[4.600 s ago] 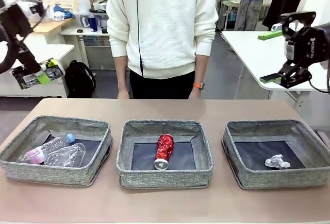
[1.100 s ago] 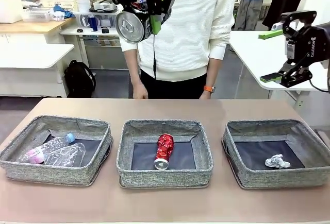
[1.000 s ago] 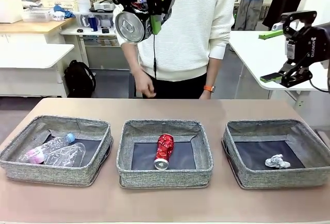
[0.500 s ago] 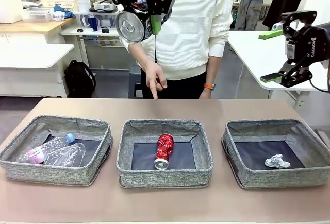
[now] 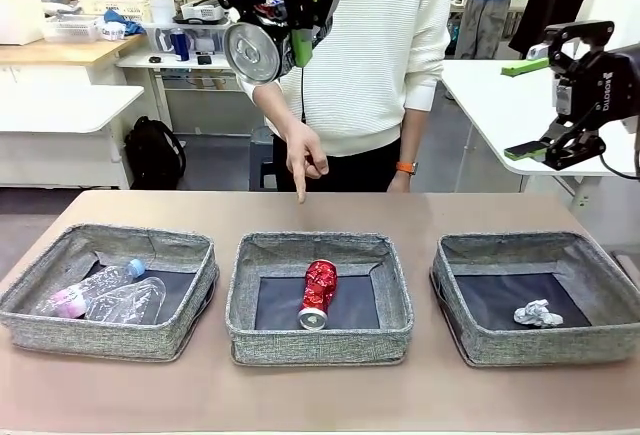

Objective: Sort the waste into the appropriate baskets.
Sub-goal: Place the picked waste into the Fabric basket indicated by the person.

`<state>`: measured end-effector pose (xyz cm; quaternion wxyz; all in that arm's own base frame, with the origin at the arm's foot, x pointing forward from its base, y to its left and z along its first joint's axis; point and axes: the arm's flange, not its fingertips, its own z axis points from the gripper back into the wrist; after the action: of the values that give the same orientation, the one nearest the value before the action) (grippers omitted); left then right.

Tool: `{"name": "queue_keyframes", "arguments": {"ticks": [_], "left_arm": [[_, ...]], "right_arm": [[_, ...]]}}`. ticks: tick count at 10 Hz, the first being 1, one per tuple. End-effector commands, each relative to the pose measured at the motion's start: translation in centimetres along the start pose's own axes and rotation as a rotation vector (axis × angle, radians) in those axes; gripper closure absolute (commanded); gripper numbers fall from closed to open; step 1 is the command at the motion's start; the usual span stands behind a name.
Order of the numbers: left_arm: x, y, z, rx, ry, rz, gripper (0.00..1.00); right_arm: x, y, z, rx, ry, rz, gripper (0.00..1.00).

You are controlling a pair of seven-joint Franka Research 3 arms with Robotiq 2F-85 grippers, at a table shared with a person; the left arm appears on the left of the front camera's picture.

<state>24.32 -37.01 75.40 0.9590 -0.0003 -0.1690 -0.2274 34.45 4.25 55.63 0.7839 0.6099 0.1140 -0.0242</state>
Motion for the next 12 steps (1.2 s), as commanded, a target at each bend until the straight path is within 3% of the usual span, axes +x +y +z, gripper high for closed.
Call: {"name": "queue_keyframes", "arguments": {"ticks": [1, 2, 3, 5, 7, 8, 9, 10, 11, 12], "left_arm": [[-0.3, 0.5, 0.2, 0.013, -0.005, 0.002, 0.63], [0.0, 0.0, 0.0, 0.0, 0.0, 0.0, 0.63], [0.8, 0.2, -1.3, 0.067, -0.076, 0.096, 0.63], [2.8, 0.4, -8.2, 0.047, -0.097, 0.164, 0.63], [2.0, -0.1, -17.4, -0.022, 0.041, 0.154, 0.63], [1.3, -0.8, -21.5, 0.001, 0.103, 0.171, 0.63], [0.6, -1.9, -25.4, -0.077, 0.211, 0.156, 0.63], [0.1, -2.5, -29.0, 0.165, 0.2, 0.171, 0.63], [-0.3, -2.3, -32.1, 0.134, 0.292, 0.153, 0.63], [0.0, -2.0, -32.3, 0.133, 0.296, 0.163, 0.63]], "right_arm": [[0.0, 0.2, 0.0, 0.019, 0.005, 0.019, 0.0], [0.0, 0.2, 0.0, 0.019, 0.005, 0.019, 0.0], [0.0, 0.2, 0.0, 0.019, 0.005, 0.019, 0.0], [0.0, 0.2, 0.0, 0.019, 0.005, 0.019, 0.0], [0.0, 0.2, 0.0, 0.019, 0.005, 0.019, 0.0], [0.0, 0.2, 0.0, 0.019, 0.005, 0.019, 0.0], [0.0, 0.2, 0.0, 0.019, 0.005, 0.019, 0.0], [0.0, 0.2, 0.0, 0.019, 0.005, 0.019, 0.0], [0.0, 0.2, 0.0, 0.019, 0.005, 0.019, 0.0], [0.0, 0.2, 0.0, 0.019, 0.005, 0.019, 0.0]]}}
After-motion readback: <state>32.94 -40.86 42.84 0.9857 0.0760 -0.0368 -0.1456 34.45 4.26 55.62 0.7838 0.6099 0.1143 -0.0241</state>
